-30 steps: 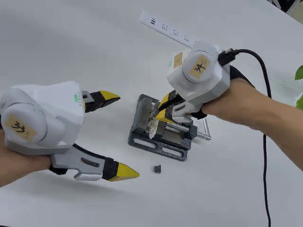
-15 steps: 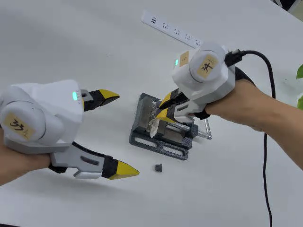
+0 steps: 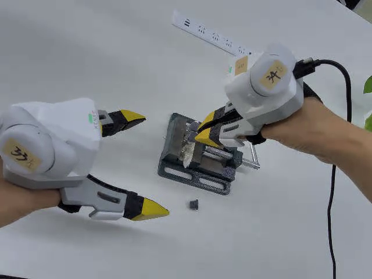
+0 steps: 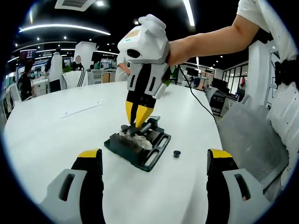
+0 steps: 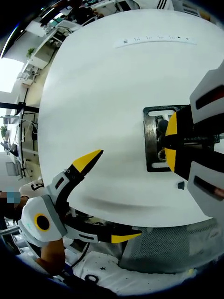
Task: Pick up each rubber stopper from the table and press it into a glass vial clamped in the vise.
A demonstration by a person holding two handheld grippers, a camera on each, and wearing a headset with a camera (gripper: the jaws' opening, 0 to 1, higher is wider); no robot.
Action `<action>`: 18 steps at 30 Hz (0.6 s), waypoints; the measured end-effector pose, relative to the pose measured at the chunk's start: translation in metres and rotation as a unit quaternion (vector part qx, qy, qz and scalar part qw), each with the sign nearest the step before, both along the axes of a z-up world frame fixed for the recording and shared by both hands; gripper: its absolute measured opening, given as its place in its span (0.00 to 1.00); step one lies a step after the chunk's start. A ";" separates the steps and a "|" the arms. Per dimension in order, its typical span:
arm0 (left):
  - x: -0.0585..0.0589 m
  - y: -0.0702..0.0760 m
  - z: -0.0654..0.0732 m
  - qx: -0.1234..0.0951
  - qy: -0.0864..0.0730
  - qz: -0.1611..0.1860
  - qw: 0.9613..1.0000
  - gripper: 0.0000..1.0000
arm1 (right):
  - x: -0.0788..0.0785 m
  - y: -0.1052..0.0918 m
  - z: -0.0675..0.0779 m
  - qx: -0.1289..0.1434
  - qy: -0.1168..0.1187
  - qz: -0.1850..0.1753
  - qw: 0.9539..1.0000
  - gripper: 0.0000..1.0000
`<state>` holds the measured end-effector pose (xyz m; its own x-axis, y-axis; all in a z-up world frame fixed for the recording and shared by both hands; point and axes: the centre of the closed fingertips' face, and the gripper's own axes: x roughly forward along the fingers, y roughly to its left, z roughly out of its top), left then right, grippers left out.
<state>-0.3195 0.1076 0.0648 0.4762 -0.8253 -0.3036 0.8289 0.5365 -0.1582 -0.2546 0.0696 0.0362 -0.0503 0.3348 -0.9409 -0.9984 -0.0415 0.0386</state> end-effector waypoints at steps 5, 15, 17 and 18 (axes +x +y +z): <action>0.001 0.000 0.000 0.001 0.001 0.000 1.000 0.92 | 0.001 0.002 -0.001 0.005 -0.003 0.001 1.000 0.00; 0.001 0.000 0.000 -0.001 0.002 -0.002 1.000 0.92 | 0.002 0.001 -0.006 0.000 -0.004 0.007 1.000 0.01; 0.001 0.000 -0.001 -0.001 0.004 -0.001 1.000 0.91 | 0.002 0.001 -0.007 0.000 -0.005 0.011 1.000 0.01; 0.001 0.000 -0.001 -0.001 0.005 -0.001 1.000 0.91 | 0.002 0.001 -0.007 -0.001 -0.007 0.016 1.000 0.01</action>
